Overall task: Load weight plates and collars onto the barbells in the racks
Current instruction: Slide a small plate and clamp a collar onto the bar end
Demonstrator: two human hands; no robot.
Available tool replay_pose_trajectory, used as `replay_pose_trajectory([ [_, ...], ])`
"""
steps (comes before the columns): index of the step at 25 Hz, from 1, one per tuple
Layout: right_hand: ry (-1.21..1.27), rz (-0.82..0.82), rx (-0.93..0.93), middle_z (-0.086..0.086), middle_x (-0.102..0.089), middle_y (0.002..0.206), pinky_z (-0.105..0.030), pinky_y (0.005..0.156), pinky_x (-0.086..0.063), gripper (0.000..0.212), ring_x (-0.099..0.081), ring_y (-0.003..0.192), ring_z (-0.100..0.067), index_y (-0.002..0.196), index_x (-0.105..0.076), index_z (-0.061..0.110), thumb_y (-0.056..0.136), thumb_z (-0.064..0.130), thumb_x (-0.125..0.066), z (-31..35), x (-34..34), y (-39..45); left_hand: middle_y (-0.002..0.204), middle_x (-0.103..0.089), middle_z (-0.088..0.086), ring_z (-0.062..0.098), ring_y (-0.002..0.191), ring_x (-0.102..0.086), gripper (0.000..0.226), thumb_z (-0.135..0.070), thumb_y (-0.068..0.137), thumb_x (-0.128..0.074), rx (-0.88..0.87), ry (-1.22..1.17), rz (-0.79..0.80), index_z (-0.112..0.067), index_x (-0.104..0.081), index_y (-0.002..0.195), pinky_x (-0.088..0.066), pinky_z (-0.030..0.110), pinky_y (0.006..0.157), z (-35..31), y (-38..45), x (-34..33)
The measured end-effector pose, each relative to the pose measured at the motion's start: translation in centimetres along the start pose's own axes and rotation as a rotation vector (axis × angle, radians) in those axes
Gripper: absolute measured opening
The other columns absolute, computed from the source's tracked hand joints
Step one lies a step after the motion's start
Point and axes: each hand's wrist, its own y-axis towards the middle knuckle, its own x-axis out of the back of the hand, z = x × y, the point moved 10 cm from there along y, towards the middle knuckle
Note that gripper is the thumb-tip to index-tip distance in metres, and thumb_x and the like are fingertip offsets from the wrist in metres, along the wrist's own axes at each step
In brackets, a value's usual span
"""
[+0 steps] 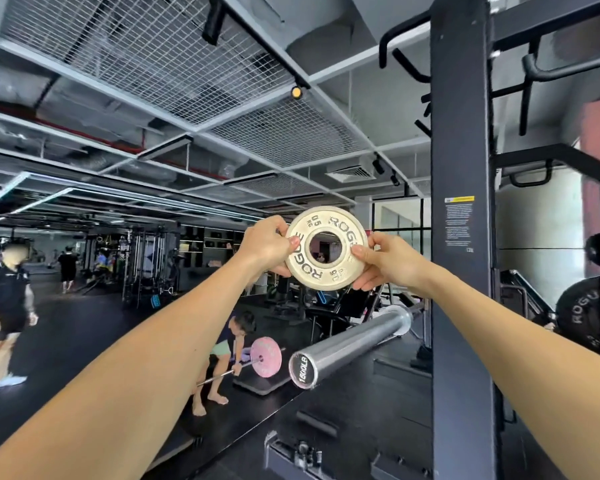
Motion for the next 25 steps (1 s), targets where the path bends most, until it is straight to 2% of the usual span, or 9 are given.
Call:
replay_pose_trajectory([
  [3, -0.026, -0.053, -0.005, -0.024, -0.071, 0.081, -0.038, 0.063, -0.060, 0.033, -0.071, 0.062, -0.028, 0.116, -0.044, -0.003, 0.098, 0.022, -0.053, -1.2, 0.7, 2.7, 0.095, -0.071, 0.016, 0.020, 0.063, -0.073, 0.008, -0.012, 0.096, -0.060, 0.000, -0.030, 0.033, -0.006, -0.057, 0.098, -0.058, 0.029, 0.050, 1.6, 3.5, -1.3],
  [5, -0.037, -0.078, -0.010, -0.020, -0.072, 0.077, -0.036, 0.061, -0.060, 0.039, -0.071, 0.061, -0.027, 0.120, -0.041, -0.007, 0.098, 0.023, -0.054, -1.7, 0.8, 4.0, 0.097, -0.070, 0.016, 0.022, 0.067, -0.074, 0.007, -0.013, 0.096, -0.061, -0.016, -0.036, 0.060, -0.007, -0.057, 0.097, -0.060, 0.032, 0.053, 2.4, 5.5, -1.9],
  [8, -0.078, -0.123, -0.019, -0.018, -0.071, 0.074, -0.038, 0.062, -0.060, 0.041, -0.071, 0.060, -0.026, 0.121, -0.041, -0.008, 0.098, 0.023, -0.053, -2.2, 1.2, 5.7, 0.100, -0.069, 0.019, 0.025, 0.069, -0.074, 0.009, -0.013, 0.094, -0.062, -0.024, -0.072, 0.088, -0.011, -0.055, 0.090, -0.060, 0.035, 0.054, 3.8, 8.2, -2.8],
  [10, -0.113, -0.156, -0.035, -0.022, -0.070, 0.076, -0.040, 0.064, -0.060, 0.041, -0.070, 0.061, -0.029, 0.121, -0.041, -0.009, 0.098, 0.023, -0.053, -2.5, 1.5, 6.1, 0.100, -0.069, 0.019, 0.026, 0.070, -0.074, 0.009, -0.013, 0.094, -0.063, -0.026, -0.099, 0.120, -0.009, -0.055, 0.090, -0.061, 0.039, 0.057, 4.3, 9.1, -3.6],
  [12, -0.146, -0.187, -0.056, -0.023, -0.069, 0.077, -0.043, 0.066, -0.060, 0.038, -0.071, 0.065, -0.032, 0.117, -0.043, -0.009, 0.099, 0.023, -0.053, -2.6, 1.8, 6.0, 0.097, -0.070, 0.019, 0.025, 0.069, -0.074, 0.008, -0.012, 0.095, -0.061, -0.035, -0.128, 0.155, -0.007, -0.055, 0.093, -0.061, 0.037, 0.056, 4.3, 9.5, -4.3],
  [17, -0.214, -0.293, -0.114, -0.025, -0.068, 0.077, -0.040, 0.062, -0.061, 0.034, -0.069, 0.067, -0.035, 0.114, -0.045, -0.006, 0.098, 0.024, -0.053, -1.4, 1.9, 3.1, 0.093, -0.072, 0.018, 0.026, 0.068, -0.074, 0.008, -0.012, 0.096, -0.061, -0.051, -0.199, 0.260, -0.007, -0.056, 0.094, -0.062, 0.039, 0.060, 3.8, 8.9, -5.0],
  [21, -0.270, -0.374, -0.170, -0.033, -0.067, 0.086, -0.045, 0.065, -0.060, 0.038, -0.070, 0.070, -0.039, 0.114, -0.045, -0.009, 0.098, 0.025, -0.053, 0.7, 0.8, -1.1, 0.097, -0.070, 0.020, 0.028, 0.070, -0.074, 0.015, -0.010, 0.096, -0.060, -0.054, -0.259, 0.382, 0.000, -0.054, 0.106, -0.061, 0.035, 0.054, 3.3, 6.2, -4.9],
  [25, -0.285, -0.422, -0.234, -0.036, -0.066, 0.087, -0.040, 0.061, -0.059, 0.037, -0.069, 0.058, -0.028, 0.119, -0.043, -0.009, 0.099, 0.022, -0.051, 2.4, -1.8, -5.3, 0.102, -0.069, 0.020, 0.032, 0.080, -0.073, 0.012, -0.010, 0.096, -0.060, -0.078, -0.306, 0.459, -0.002, -0.053, 0.101, -0.062, 0.043, 0.065, 3.5, 3.2, -3.6],
])
